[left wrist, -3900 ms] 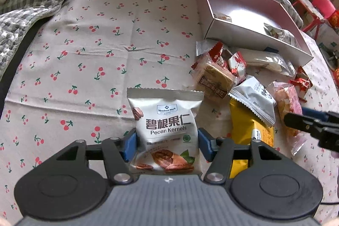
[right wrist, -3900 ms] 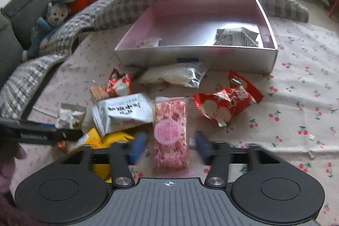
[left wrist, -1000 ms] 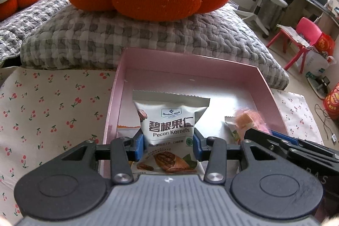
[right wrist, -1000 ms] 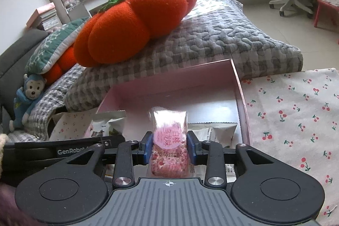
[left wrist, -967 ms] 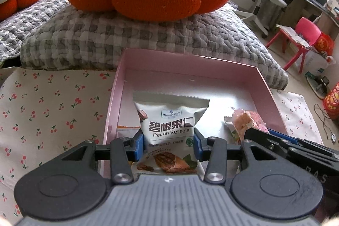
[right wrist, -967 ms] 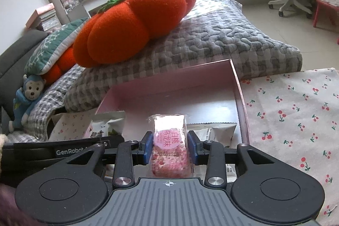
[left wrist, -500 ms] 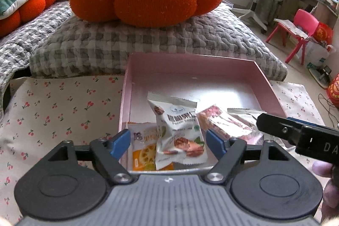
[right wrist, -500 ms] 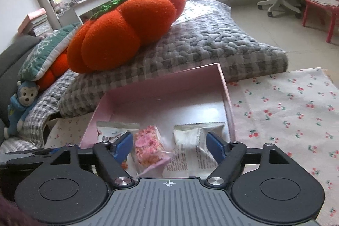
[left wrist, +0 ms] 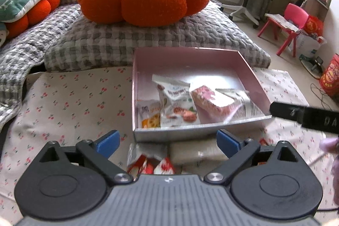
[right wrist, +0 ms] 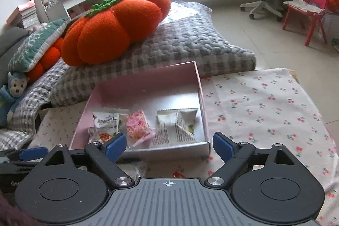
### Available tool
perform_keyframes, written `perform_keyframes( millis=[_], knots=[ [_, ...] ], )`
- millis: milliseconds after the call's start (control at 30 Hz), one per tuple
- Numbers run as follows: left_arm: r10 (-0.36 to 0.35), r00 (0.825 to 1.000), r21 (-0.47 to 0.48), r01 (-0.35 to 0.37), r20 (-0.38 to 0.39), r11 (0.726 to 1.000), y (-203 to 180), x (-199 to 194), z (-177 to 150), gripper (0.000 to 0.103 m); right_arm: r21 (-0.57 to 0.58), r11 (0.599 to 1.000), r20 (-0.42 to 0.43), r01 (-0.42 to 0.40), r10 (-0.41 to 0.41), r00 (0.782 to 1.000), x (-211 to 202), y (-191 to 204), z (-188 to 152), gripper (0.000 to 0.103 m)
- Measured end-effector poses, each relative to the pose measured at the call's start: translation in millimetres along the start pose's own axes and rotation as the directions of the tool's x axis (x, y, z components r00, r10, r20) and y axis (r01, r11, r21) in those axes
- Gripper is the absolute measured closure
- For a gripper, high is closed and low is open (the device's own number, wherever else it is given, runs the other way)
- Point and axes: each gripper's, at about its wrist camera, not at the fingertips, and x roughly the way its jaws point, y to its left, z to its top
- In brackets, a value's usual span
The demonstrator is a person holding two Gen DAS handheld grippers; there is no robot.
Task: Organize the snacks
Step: 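Move the left tool back toward the yellow wafer bag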
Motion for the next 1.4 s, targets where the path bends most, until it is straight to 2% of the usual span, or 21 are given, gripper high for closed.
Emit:
perform_keyframes(
  millis=[100, 433, 533, 600, 767, 933, 1167, 1400],
  knots=[
    [0.011, 1.000, 0.009, -0.011, -0.012, 1.000, 1, -7, -7, 0.004, 0.010, 1.000, -0.004, 0.004, -0.004, 1.000, -13, -2, -3, 0.008],
    [0.046, 0.998, 0.019, -0.045, -0.035, 0.999, 3, -23, -32, 0.003, 0.003, 1.000, -0.023, 0.004, -0.004, 1.000, -37, -3, -21, 0.007],
    [0.030, 1.000, -0.013, -0.030, -0.008, 0.999, 9, -27, -42, 0.002, -0.036, 0.999, -0.022, 0.001, -0.001, 1.000, -41, -4, -25, 0.007],
    [0.009, 1.000, -0.030, -0.009, -0.017, 0.999, 13, -27, -45, 0.002, -0.046, 0.999, -0.011, 0.003, -0.004, 1.000, -44, -6, -27, 0.007],
    [0.016, 1.000, -0.007, -0.016, -0.004, 1.000, 18, -30, -52, 0.002, -0.048, 0.998, -0.001, 0.030, -0.030, 1.000, -51, -12, -33, 0.007],
    [0.009, 1.000, 0.006, -0.009, -0.008, 1.000, 23, -32, -62, 0.002, -0.065, 0.998, -0.005, 0.015, -0.016, 1.000, -57, -11, -42, 0.006],
    [0.003, 1.000, 0.046, -0.003, -0.002, 0.999, 25, -36, -76, 0.002, -0.130, 0.992, -0.049, -0.006, 0.000, 0.999, -55, -1, -67, 0.006],
    [-0.036, 0.999, 0.069, 0.036, 0.001, 0.997, 26, -38, -85, 0.002, -0.196, 0.979, -0.093, -0.048, 0.030, 0.995, -50, 14, -90, 0.006]
  ],
)
